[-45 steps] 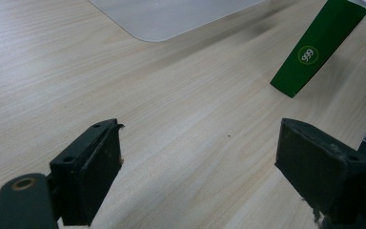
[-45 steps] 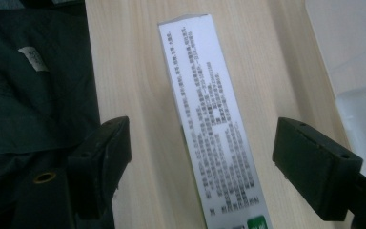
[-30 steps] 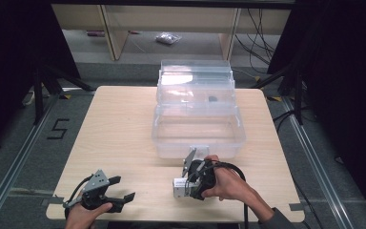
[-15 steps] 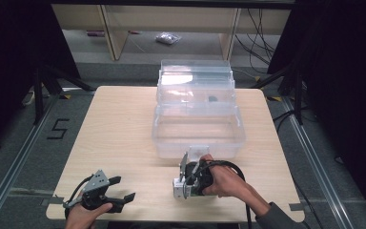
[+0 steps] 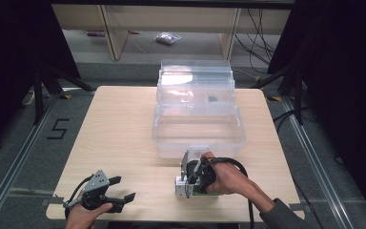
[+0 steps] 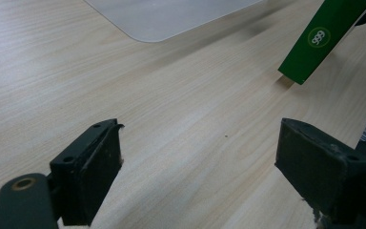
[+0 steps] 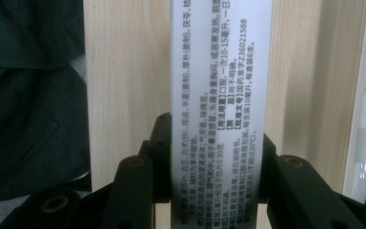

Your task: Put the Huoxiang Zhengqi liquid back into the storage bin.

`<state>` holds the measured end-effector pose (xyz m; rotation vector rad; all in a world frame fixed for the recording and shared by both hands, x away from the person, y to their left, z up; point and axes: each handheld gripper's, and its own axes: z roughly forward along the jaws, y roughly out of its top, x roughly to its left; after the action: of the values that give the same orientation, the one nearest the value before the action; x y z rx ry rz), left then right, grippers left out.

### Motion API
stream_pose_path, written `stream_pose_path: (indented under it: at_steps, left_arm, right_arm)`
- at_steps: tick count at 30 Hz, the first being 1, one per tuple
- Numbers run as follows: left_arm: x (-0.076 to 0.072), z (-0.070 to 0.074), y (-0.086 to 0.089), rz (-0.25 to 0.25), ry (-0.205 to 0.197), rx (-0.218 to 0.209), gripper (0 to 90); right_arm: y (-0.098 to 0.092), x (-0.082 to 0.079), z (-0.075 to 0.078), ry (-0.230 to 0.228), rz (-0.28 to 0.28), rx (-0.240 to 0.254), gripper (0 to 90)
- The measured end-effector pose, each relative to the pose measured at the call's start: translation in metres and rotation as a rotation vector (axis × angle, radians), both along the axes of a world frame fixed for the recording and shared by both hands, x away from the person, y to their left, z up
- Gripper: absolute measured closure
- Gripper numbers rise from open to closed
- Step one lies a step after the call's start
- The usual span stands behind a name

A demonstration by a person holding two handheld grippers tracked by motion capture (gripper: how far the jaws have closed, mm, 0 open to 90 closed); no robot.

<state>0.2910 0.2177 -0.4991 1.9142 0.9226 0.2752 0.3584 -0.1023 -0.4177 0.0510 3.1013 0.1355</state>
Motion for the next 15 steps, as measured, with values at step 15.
stream_pose_path:
  at_steps: [15]
  left_arm:
    - [0.001, -0.001, 0.0, -0.003, 0.003, 0.0, 14.8]
  right_arm:
    - [-0.017, 0.01, 0.041, -0.003, 0.041, 0.054, 64.8]
